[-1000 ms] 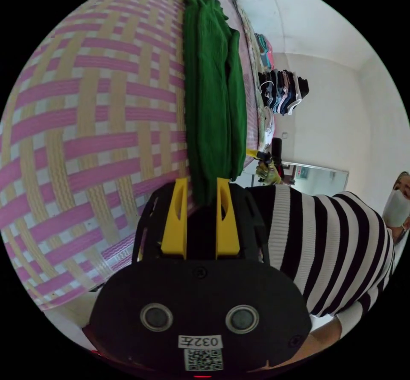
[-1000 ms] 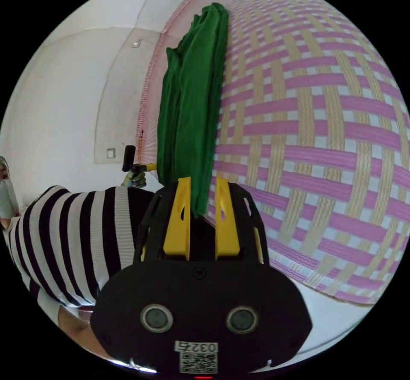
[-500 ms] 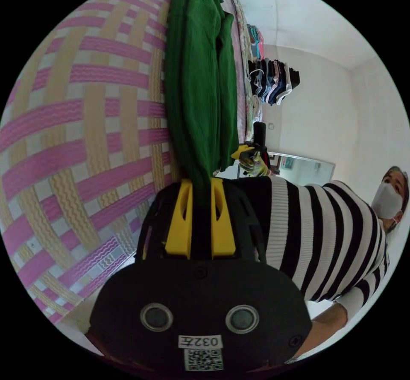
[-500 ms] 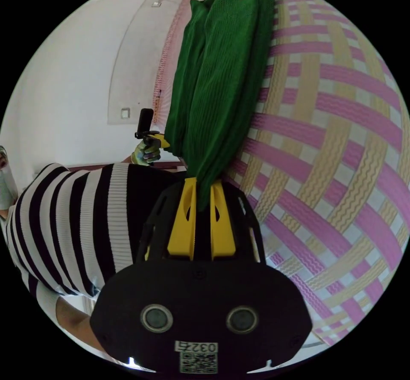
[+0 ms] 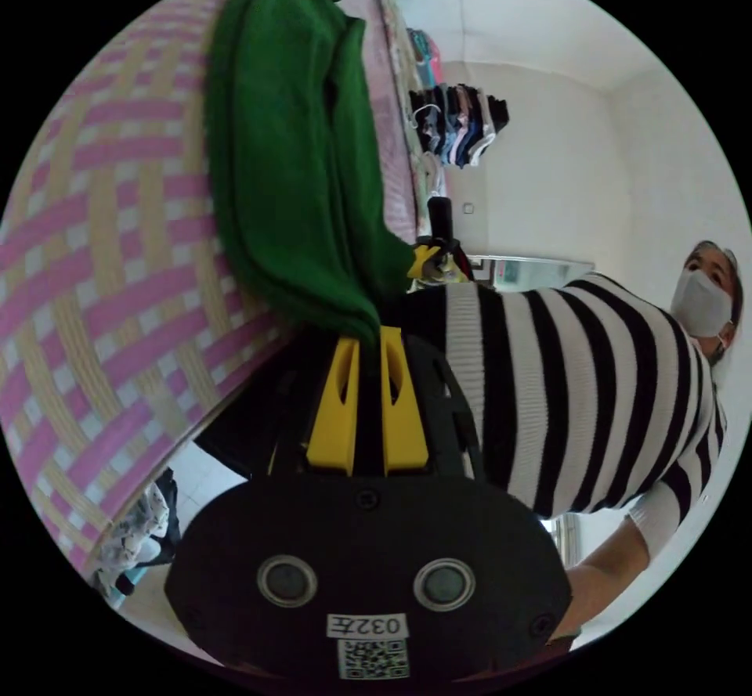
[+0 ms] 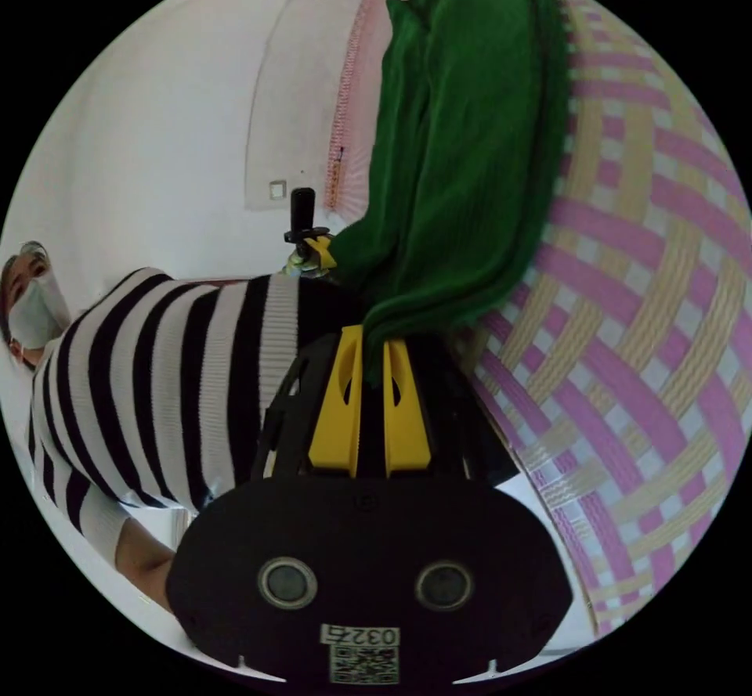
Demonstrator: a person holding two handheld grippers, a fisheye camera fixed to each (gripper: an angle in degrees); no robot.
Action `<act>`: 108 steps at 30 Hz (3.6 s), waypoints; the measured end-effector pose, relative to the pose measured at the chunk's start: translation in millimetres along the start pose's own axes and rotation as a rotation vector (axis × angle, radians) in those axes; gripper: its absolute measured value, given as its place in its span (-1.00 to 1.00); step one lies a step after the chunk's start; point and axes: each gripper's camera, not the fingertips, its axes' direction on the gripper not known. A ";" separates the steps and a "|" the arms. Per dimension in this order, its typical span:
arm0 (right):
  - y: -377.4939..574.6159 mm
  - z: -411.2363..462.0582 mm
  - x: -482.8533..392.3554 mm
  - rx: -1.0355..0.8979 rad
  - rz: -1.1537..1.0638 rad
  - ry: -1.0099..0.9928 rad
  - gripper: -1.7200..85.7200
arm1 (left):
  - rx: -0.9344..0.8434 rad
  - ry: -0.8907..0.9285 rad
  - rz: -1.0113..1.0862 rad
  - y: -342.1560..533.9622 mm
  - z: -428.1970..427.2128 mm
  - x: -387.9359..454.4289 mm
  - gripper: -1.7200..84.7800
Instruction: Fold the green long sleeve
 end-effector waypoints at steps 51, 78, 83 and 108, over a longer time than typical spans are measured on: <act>-116.3 -112.4 -0.1 0.459 0.075 0.183 -0.74 | 0.304 -0.199 0.040 -48.2 -79.3 31.3 -0.77; -58.4 -29.1 18.2 0.317 0.204 0.210 -0.86 | 0.071 -0.086 -0.095 58.5 -52.3 65.4 -0.98; -61.1 -70.6 23.0 0.389 0.211 0.172 -0.74 | 0.198 -0.012 -0.108 69.8 -99.8 75.9 -0.87; -515.5 -209.1 111.3 0.407 0.175 0.352 -0.92 | 0.297 -0.216 -0.192 -319.7 -191.2 78.5 -0.97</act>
